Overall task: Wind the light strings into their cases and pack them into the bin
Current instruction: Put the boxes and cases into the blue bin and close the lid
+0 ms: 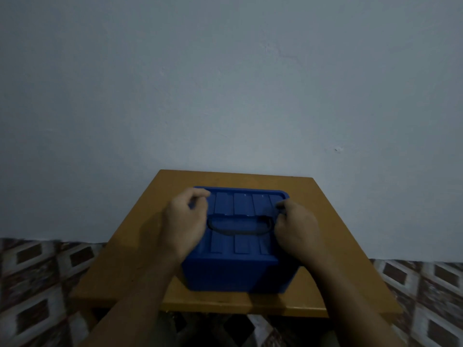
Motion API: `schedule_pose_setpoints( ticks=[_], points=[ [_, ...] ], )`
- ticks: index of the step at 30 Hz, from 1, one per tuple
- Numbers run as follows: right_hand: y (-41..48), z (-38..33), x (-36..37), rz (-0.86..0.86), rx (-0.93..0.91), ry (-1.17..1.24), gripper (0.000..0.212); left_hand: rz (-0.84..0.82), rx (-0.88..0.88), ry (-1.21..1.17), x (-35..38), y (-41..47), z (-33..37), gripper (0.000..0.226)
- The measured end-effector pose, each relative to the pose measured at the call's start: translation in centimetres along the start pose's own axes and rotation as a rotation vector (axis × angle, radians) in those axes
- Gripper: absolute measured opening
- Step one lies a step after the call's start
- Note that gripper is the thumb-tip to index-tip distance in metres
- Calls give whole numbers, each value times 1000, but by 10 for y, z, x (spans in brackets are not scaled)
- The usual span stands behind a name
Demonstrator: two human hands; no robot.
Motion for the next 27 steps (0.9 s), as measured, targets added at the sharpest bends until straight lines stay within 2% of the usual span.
schedule_pose_setpoints(
  ticks=[2, 3, 6, 8, 10, 13, 16, 19, 21, 22, 24, 27],
  points=[
    [3, 9, -11, -5, 76, 87, 39, 89, -35, 65, -16, 6, -6, 25],
    [4, 14, -15, -33, 128, 137, 39, 52, -85, 135, -21, 10, -12, 28],
    [5, 31, -19, -148, 305, 266, 30, -255, -352, 315, -26, 19, -33, 51],
    [2, 39, -20, -199, 400, 370, 33, -351, -480, 190, -27, 19, -38, 50],
    [-2, 43, -19, -217, 446, 448, 36, -345, -572, -9, -27, 16, -38, 35],
    [-2, 45, -18, -163, 453, 498, 35, -251, -542, -57, -26, 17, -38, 27],
    [-2, 45, -17, -50, 433, 472, 31, -119, -417, 49, -26, 19, -33, 19],
    [-1, 44, -18, 43, 366, 456, 28, -60, -356, 96, -25, 20, -32, 29],
    [1, 45, -16, 92, 300, 360, 25, -41, -350, 64, -26, 21, -36, 37],
    [2, 45, -15, 110, 274, 306, 24, -33, -381, -1, -27, 22, -40, 37],
    [2, 45, -14, 140, 235, 269, 24, -57, -494, -168, -27, 22, -44, 22],
    [2, 48, -16, 181, 257, 436, 28, -224, -668, -398, -25, 22, -48, 20]
  ],
)
Point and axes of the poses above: each hand's wrist, its own y-axis towards the middle knuckle, its own x-axis out of the palm, z = x × y, the point moved 2 cm from there along y, towards the middle knuckle, and after that the axes turned 6 degrees about y, right-handed, at the moved point
